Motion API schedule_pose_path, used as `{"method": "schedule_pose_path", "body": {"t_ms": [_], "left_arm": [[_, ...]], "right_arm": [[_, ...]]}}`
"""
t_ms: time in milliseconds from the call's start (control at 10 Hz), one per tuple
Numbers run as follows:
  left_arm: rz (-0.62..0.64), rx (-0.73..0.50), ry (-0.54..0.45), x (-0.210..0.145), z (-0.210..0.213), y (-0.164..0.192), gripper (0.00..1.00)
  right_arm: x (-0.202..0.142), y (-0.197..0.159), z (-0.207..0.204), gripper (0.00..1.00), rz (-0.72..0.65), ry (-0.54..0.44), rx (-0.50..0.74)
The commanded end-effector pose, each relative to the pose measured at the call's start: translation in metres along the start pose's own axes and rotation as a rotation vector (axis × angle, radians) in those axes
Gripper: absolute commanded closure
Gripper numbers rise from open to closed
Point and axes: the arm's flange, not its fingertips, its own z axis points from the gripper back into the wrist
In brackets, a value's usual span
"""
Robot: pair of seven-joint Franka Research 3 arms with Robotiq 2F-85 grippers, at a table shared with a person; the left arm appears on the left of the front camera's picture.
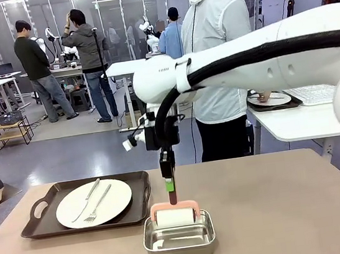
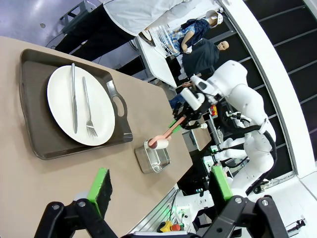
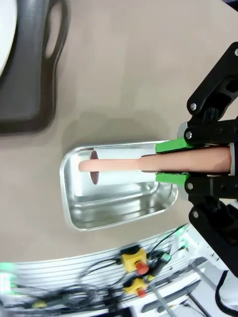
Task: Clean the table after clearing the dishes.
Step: When the left (or right) Handle tray is removed, use the left hand (or right hand) to clean the left (or right) side of the table with the Lint Roller.
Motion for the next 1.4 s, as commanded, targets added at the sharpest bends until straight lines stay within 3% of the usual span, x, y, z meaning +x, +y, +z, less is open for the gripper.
{"method": "schedule_pose_path", "body": {"t_ms": [0,100,400,700,900,1200,1300], "left_arm": [[-0.005,-0.005,-0.008,0.000,0.003,-0.001,0.00],[-0.005,-0.005,-0.008,0.000,0.003,-0.001,0.00],[-0.005,-0.005,-0.008,0.000,0.003,-0.001,0.00],[-0.005,-0.005,-0.008,0.000,0.003,-0.001,0.00],[-0.005,-0.005,-0.008,0.000,0.003,-0.001,0.00],[-0.005,-0.005,-0.008,0.000,0.003,-0.001,0.00],[-0.005,-0.005,-0.008,0.000,0.003,-0.001,0.00]], "right_arm": [[-0.026,0.020,0.033,0.96,-0.183,-0.099,-0.099],[-0.044,0.026,0.050,0.96,-0.275,-0.144,-0.141],[-0.136,0.034,0.090,0.96,-0.646,-0.444,-0.206],[-0.240,0.045,0.085,0.96,-1.022,-0.699,-0.269],[-0.284,0.046,0.077,0.96,-1.177,-0.827,-0.238],[-0.312,0.032,0.064,0.96,-1.148,-0.867,-0.103],[-0.313,0.038,0.071,0.96,-1.203,-0.819,-0.189]]}}
